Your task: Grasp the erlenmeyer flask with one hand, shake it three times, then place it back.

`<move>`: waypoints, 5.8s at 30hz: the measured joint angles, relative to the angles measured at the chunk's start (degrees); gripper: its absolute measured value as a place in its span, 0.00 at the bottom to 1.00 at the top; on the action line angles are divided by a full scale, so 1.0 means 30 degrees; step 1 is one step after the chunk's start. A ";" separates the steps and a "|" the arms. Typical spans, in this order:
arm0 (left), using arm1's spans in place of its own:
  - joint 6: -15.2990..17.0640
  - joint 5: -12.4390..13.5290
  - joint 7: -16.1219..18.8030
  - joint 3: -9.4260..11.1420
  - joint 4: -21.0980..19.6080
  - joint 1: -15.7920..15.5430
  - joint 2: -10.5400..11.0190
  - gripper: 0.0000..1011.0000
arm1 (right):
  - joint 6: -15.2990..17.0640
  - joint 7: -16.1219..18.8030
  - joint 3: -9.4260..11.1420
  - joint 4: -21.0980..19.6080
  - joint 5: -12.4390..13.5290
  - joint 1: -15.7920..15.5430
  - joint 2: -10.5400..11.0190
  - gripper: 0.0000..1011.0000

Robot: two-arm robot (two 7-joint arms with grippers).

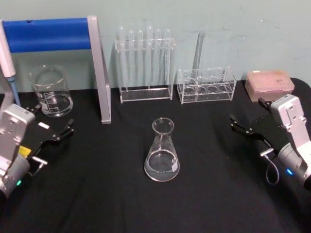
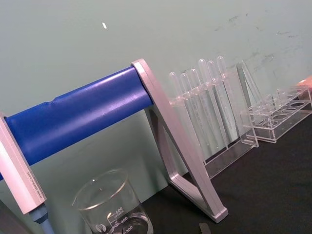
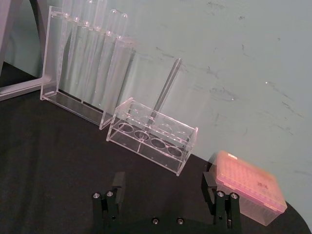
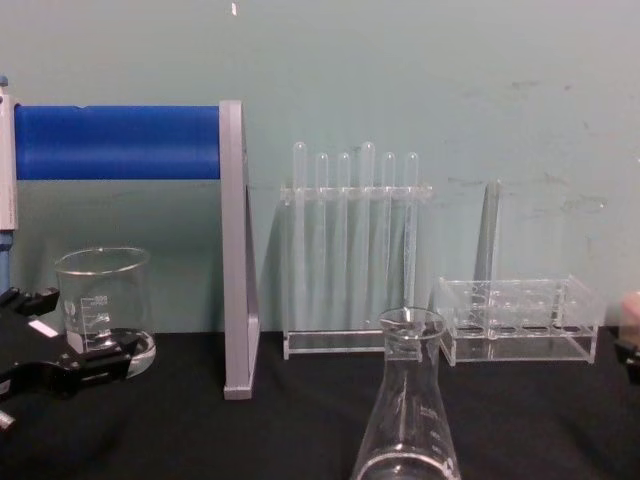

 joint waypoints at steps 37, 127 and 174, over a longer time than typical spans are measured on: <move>0.0000 0.0000 0.0000 0.0000 0.0001 0.0001 0.0000 0.99 | 0.0000 0.0000 0.0000 0.0001 -0.0002 0.0001 0.0000 0.99; 0.0000 0.0001 0.0001 0.0000 0.0001 0.0000 0.0000 0.99 | -0.0490 0.9078 0.0092 0.0334 0.1509 0.0179 -0.5061 0.99; 0.0000 0.0000 0.0000 0.0000 0.0000 0.0000 0.0000 0.99 | -0.0497 0.9213 0.0214 0.0273 0.1471 0.0124 -0.5136 0.45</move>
